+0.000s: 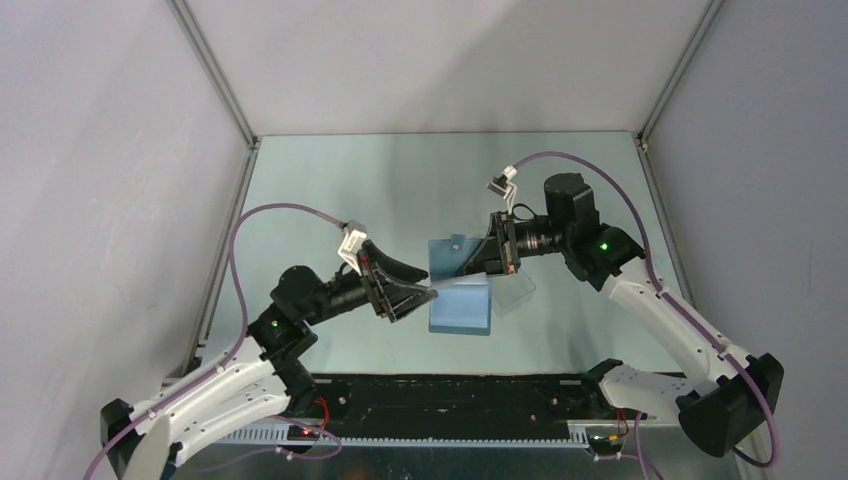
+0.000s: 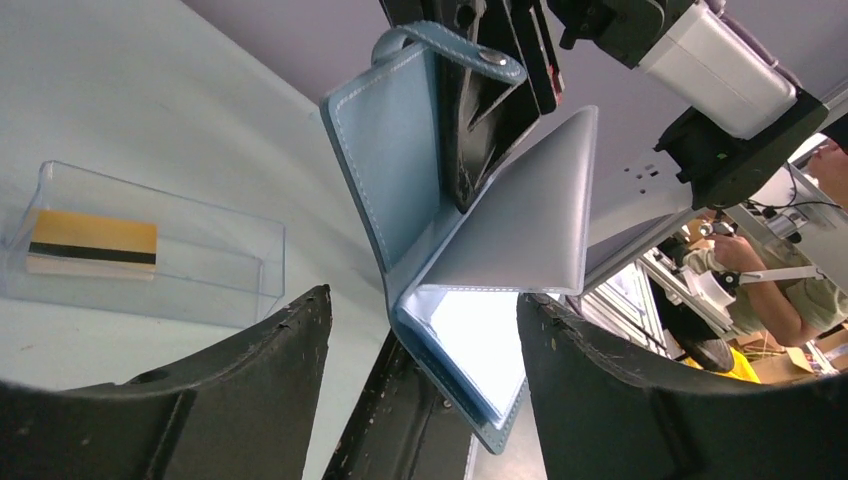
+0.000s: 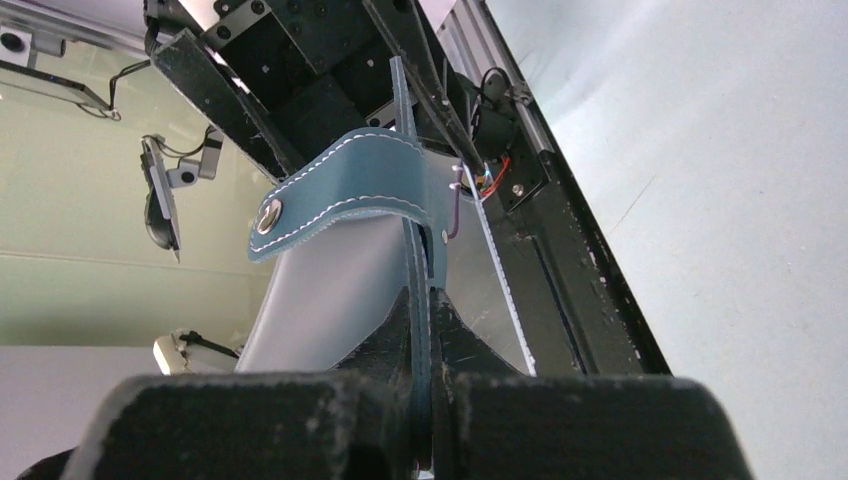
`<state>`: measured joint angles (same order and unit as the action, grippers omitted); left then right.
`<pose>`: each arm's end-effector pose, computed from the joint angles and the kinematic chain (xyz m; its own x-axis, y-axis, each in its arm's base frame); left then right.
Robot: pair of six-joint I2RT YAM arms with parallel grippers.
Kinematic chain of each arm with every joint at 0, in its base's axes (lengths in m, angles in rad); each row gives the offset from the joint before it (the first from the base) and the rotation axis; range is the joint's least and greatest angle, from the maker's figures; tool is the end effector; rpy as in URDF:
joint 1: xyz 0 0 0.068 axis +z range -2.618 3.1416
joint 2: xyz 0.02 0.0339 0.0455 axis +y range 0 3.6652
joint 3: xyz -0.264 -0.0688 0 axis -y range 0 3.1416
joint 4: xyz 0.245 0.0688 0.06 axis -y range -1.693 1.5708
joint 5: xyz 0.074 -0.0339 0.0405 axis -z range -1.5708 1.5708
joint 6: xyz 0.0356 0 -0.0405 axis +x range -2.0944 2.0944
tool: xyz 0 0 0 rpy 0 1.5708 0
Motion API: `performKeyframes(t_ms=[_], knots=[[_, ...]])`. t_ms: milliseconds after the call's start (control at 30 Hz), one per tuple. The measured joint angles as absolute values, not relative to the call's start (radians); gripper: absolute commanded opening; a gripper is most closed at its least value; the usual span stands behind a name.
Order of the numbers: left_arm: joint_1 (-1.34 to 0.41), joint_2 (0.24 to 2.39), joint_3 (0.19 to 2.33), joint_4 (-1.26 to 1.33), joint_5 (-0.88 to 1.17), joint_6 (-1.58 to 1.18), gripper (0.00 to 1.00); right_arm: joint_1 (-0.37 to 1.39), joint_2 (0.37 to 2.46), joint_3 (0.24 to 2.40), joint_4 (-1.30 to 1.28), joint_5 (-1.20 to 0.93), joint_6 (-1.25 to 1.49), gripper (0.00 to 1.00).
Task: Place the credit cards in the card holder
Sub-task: Open the card holder.
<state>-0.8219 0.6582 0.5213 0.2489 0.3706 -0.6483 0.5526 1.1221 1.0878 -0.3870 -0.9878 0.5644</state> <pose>0.1053 -0.1322 0.3130 -0.4996 -0.2893 -0.8166 0.7855 0.2463 -0.5678 0.1868 0.1501 0.3647 -0.7955 -0.1446 -0.5884 -0.6058 0.1729 0.7766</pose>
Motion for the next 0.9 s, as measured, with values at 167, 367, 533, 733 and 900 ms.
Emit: performKeyframes(t_ms=[167,367,533,733,900], knots=[[-0.823,0.673,0.513,0.303,0.371,-0.659,0.64,0.572,1.125,1.088,-0.387,-1.004,0.564,0.00],[-0.823,0.711,0.503,0.345,0.367,-0.682,0.50,0.586,1.130,1.088,-0.385,-1.017,0.564,0.02],[-0.823,0.751,0.503,0.390,0.372,-0.706,0.13,0.588,1.130,1.087,-0.375,-1.026,0.571,0.11],[-0.823,0.785,0.503,0.434,0.398,-0.734,0.00,0.579,1.131,1.084,-0.345,-1.014,0.597,0.53],[-0.828,0.785,0.492,0.433,0.375,-0.745,0.00,0.517,1.113,1.081,-0.343,-0.970,0.609,0.97]])
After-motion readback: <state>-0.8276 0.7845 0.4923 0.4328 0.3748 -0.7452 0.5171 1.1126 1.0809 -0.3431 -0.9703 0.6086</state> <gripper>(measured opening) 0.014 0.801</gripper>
